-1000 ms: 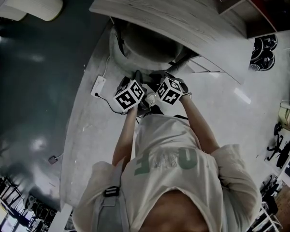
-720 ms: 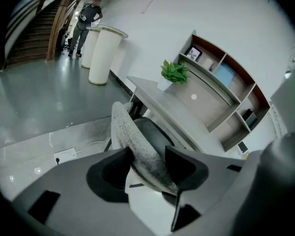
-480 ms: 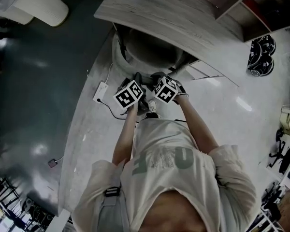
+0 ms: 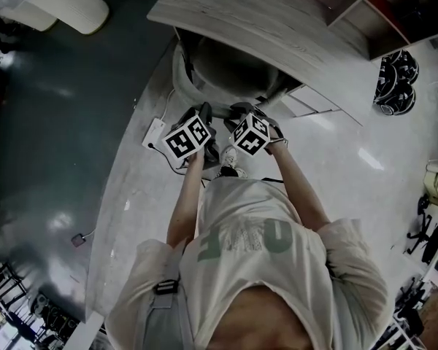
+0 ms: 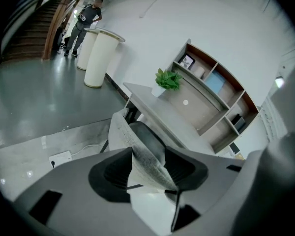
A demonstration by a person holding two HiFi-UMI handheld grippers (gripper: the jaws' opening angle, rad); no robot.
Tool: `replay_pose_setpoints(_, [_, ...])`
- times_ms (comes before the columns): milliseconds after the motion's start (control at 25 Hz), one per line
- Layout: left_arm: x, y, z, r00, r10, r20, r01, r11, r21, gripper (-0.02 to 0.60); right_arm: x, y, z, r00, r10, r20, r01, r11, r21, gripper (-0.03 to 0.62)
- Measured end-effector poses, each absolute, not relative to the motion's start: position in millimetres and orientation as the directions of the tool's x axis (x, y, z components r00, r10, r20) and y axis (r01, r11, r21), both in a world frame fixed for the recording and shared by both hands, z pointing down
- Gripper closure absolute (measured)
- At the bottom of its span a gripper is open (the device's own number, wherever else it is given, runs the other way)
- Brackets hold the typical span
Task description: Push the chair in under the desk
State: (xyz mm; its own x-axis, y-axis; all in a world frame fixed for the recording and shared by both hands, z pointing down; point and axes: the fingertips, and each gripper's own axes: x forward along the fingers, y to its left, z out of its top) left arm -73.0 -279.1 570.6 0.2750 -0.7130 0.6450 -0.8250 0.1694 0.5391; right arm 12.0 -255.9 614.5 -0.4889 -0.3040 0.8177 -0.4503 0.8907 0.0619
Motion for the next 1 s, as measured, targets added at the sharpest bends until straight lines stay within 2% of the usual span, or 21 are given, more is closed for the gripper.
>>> replay_pose_setpoints(240, [-70,-310,499,0.267,-0.821,0.504,-0.846,0.051,0.530,0.365,10,-255,588,-0.484,-0.289,0.826,-0.382,0.919,0.097,0.421])
replay_pose_setpoints(320, [-68,-321,469,0.276,-0.852,0.444,-0.853,-0.004,0.522,0.365,2,-263,565,-0.539,-0.331,0.774,-0.411,0.906,0.101,0.421])
replay_pose_setpoints(440, [-64,-330,422,0.298,-0.888,0.350,-0.854,-0.084,0.513,0.365,-6,-289,507,-0.642,-0.432,0.633,-0.515,0.855,0.060,0.421])
replay_pose_setpoints(520, [-60,-332,391,0.310,-0.906,0.288,-0.855,-0.133,0.501,0.365,0,-311,461,-0.657,-0.537,0.529,-0.584,0.807,0.093,0.422])
replay_pose_setpoints(640, [-49,-332,339,0.326,-0.928,0.177,-0.855,-0.210,0.474,0.376,24,-336,382,-0.622,-0.712,0.325,-0.713,0.687,0.141,0.506])
replay_pose_setpoints(720, [-44,-329,300,0.314,-0.945,0.092,-0.872,-0.249,0.421,0.441,40,-338,325,-0.611,-0.773,0.171,-0.762,0.633,0.137,0.545])
replay_pose_setpoints(800, [-39,-323,259,0.291,-0.957,-0.004,-0.905,-0.277,0.323,0.552,59,-331,272,-0.582,-0.813,0.023,-0.804,0.580,0.132,0.562])
replay_pose_setpoints(920, [-18,-308,204,0.313,-0.941,-0.124,-0.934,-0.329,0.141,0.566,96,-314,209,-0.467,-0.872,-0.146,-0.884,0.466,0.045,0.566])
replay_pose_setpoints(1000, [0,-297,181,0.348,-0.923,-0.164,-0.933,-0.358,0.040,0.566,122,-302,190,-0.380,-0.906,-0.188,-0.922,0.387,0.000,0.566])
